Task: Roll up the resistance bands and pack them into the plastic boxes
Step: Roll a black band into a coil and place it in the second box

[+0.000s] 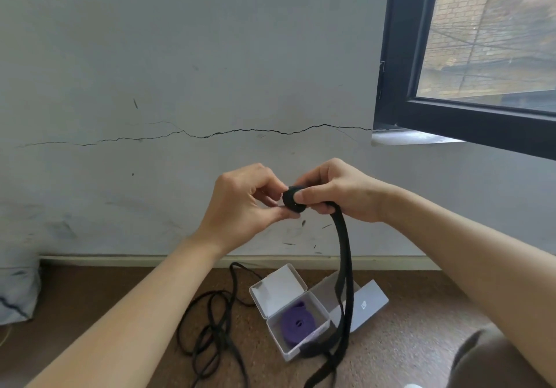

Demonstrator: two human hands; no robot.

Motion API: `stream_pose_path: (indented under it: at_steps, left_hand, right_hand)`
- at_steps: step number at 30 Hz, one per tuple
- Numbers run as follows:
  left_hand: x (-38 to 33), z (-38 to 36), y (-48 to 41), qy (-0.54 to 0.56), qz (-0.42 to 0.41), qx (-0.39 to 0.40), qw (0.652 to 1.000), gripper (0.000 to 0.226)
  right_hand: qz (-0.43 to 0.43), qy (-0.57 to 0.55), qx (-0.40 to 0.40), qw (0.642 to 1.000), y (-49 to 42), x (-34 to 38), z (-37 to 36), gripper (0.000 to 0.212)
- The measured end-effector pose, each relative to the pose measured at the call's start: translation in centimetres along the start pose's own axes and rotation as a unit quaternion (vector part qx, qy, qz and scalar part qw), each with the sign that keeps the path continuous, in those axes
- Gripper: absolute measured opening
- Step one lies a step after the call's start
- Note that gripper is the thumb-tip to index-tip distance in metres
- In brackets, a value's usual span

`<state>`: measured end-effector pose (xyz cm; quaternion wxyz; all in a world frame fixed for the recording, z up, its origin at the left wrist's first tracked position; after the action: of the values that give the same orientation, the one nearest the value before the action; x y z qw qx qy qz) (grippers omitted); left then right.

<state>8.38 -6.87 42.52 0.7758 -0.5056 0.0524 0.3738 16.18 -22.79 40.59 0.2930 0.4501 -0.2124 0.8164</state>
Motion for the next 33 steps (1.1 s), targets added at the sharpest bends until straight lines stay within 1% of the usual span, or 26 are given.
stream_pose_path:
  at_steps: [2,4,6,8,10,12,14,16,19,22,25,27,30,33]
  left_hand:
    - [-0.2,-0.1,0.2,-0.007,-0.009,0.007,1.000,0.046]
    - [-0.3,-0.5,0.4,-0.026,-0.032,0.044,0.998,0.059]
    - [-0.2,-0.8,0.6,-0.038,-0.049,0.072,0.995,0.053]
    - [-0.2,-0.9,0.7,-0.048,-0.054,0.071,0.995,0.044]
    - [-0.5,-0.8,0.7,-0.052,-0.054,0.049,0.996,0.038]
    - [-0.9,-0.5,0.5,-0.064,-0.057,0.017,0.996,0.035]
    - [-1.2,-0.1,0.3,-0.093,-0.065,-0.024,0.993,0.033]
    - [-1.4,0.4,0.1,-0.114,-0.067,-0.074,0.988,0.032]
    - [-1.6,0.8,0.1,-0.144,-0.076,-0.132,0.978,0.028]
    - [-1.5,0.9,0.2,-0.161,-0.084,-0.169,0.969,0.030]
    - [-1.2,1.3,0.5,-0.179,-0.088,-0.212,0.957,0.031]
    - [-1.3,1.3,0.6,-0.186,-0.086,-0.226,0.952,0.032]
    - [-1.3,1.1,0.7,-0.162,-0.048,-0.207,0.964,0.038]
    - [-1.4,0.7,0.6,-0.101,-0.007,-0.141,0.985,0.042]
  right_hand:
    - [0.007,-0.008,-0.002,1.000,-0.1,0.1,-0.1,0.011]
    - [0.013,-0.007,0.005,1.000,0.0,0.1,-0.4,0.010]
    - [0.013,0.001,0.010,1.000,0.1,0.0,-0.7,0.009]
    - [0.013,0.000,0.009,1.000,0.1,-0.1,-0.8,0.011]
    - [0.021,-0.034,0.009,0.999,0.1,-0.2,-1.0,0.024]
    - [0.020,-0.108,0.012,0.994,0.1,-0.2,-1.2,0.036]
    - [0.021,-0.185,0.013,0.982,0.2,0.1,-1.4,0.037]
    - [0.027,-0.235,-0.001,0.972,0.0,0.2,-1.4,0.037]
    - [0.029,-0.251,-0.024,0.967,-0.1,0.2,-1.5,0.042]
    - [0.039,-0.260,-0.046,0.964,-0.2,0.5,-2.2,0.042]
    - [0.051,-0.279,-0.083,0.955,-0.3,1.0,-3.0,0.035]
    - [0.051,-0.278,-0.103,0.954,-0.4,1.2,-3.1,0.028]
    - [0.042,-0.239,-0.097,0.965,-0.3,1.2,-2.5,0.029]
    - [0.035,-0.219,-0.077,0.972,-0.2,1.1,-1.8,0.036]
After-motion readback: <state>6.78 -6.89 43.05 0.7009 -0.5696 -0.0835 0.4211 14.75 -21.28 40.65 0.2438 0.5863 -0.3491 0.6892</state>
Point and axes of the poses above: each hand's wrist, its own y-axis away from the middle knuckle, its own z-axis out of the back of the hand, x = y × z, the point moved 5 cm from there along -y, towards the middle knuckle, and after that the axes turned 10 degrees about y, right-handed, at the moved point
